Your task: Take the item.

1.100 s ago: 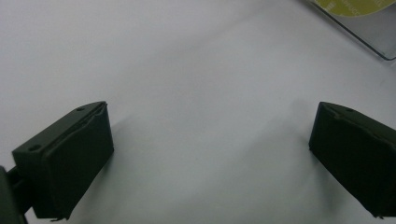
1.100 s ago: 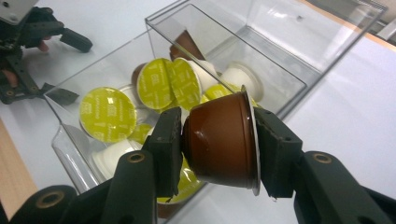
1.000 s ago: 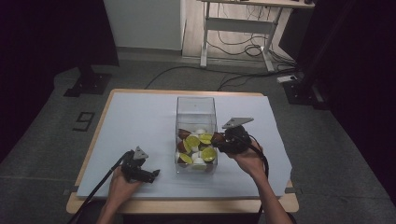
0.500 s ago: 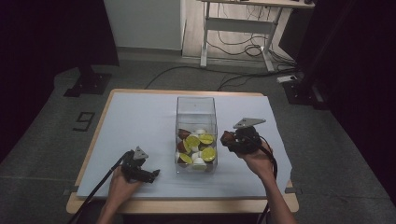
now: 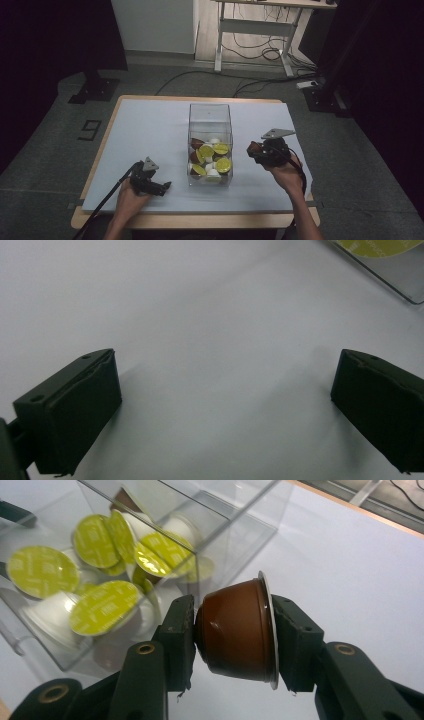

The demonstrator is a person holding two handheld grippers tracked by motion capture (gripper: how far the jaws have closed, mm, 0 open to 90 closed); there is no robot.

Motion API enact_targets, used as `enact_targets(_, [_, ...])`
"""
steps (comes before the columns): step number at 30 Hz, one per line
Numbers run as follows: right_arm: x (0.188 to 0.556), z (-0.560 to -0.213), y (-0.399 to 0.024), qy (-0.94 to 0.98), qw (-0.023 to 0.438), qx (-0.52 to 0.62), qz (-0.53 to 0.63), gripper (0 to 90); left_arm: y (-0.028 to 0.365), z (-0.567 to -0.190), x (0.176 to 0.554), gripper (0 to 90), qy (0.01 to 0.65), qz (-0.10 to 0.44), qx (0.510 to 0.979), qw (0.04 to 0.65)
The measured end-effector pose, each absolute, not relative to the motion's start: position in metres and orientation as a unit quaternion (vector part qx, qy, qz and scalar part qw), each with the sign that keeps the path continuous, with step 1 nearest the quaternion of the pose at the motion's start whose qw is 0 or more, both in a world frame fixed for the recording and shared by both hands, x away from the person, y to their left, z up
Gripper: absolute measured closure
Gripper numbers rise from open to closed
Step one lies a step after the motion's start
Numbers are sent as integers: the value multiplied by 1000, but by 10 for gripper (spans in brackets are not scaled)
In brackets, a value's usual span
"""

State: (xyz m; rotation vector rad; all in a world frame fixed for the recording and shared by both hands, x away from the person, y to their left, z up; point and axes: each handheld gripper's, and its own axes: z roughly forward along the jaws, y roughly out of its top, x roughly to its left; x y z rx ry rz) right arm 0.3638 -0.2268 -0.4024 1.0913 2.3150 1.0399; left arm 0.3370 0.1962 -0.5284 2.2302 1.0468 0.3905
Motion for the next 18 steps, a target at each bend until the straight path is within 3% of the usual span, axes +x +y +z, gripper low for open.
enact_targets(18, [360,-431,-255,808,190,419,367,559,196,-528,337,0,398,149,848,318])
